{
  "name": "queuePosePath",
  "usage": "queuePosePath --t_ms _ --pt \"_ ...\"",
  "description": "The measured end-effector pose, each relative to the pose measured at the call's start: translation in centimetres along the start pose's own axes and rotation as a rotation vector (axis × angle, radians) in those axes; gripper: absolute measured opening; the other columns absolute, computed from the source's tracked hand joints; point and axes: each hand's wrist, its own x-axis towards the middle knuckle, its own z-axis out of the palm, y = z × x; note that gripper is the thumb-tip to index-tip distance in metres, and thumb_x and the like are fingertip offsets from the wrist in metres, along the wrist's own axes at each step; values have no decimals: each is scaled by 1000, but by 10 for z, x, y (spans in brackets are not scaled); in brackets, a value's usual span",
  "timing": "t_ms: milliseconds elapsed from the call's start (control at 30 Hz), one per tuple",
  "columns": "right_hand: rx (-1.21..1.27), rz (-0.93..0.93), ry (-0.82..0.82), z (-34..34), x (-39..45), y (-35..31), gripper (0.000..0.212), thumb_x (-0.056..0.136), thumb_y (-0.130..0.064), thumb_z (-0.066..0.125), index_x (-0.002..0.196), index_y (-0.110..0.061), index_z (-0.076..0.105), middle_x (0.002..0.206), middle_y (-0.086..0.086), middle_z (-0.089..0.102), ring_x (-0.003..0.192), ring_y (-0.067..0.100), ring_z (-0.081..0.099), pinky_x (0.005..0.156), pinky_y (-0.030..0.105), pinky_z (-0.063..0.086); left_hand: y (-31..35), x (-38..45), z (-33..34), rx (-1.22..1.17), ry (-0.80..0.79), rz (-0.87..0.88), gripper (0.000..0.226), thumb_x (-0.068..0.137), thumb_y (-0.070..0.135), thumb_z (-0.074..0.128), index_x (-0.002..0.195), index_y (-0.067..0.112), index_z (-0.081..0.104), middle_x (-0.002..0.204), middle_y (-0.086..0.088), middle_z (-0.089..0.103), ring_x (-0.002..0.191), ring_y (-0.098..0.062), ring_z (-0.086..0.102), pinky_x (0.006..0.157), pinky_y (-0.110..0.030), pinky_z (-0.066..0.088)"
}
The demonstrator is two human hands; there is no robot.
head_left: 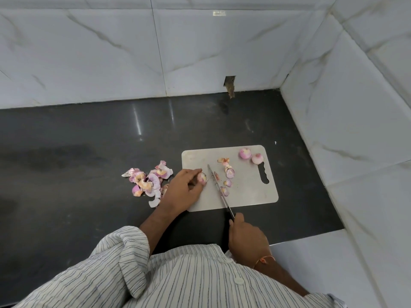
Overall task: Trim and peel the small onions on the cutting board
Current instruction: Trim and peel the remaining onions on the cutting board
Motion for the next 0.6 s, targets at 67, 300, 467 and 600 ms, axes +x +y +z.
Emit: queuePosePath --t_ms 67,300,467,600 --pt "8 7 14 -1 0 0 27 114 -44 24 111 -23 39 97 2 74 88 27 74 80 43 60 2 1 -1 75 -51 21 60 89 36 83 145 26 64 129 13 59 105 -1 65 96 -18 51" --pt "14 -13 95 -8 0 4 30 114 -43 26 118 -20 44 97 1 74 87 25 74 71 36 51 1 9 -10 303 -19 115 45 89 41 80 131 29 68 120 10 56 106 -11 59 86 -33 54" --pt "138 -55 121 -12 0 2 30 114 -42 28 118 -20 48 82 -7 63 75 16 68 70 33 56 9 8 -4 180 -12 103 42 98 42 72 136 31 60 123 14 65 111 -8 60 91 -25 45" --pt "195 -76 120 -15 2 -2 30 114 -42 29 118 -21 49 82 -8 63 73 13 66 67 30 54 5 9 1 164 -12 105 41 100 36 70 139 28 60 131 10 68 118 -10 63 98 -26 48"
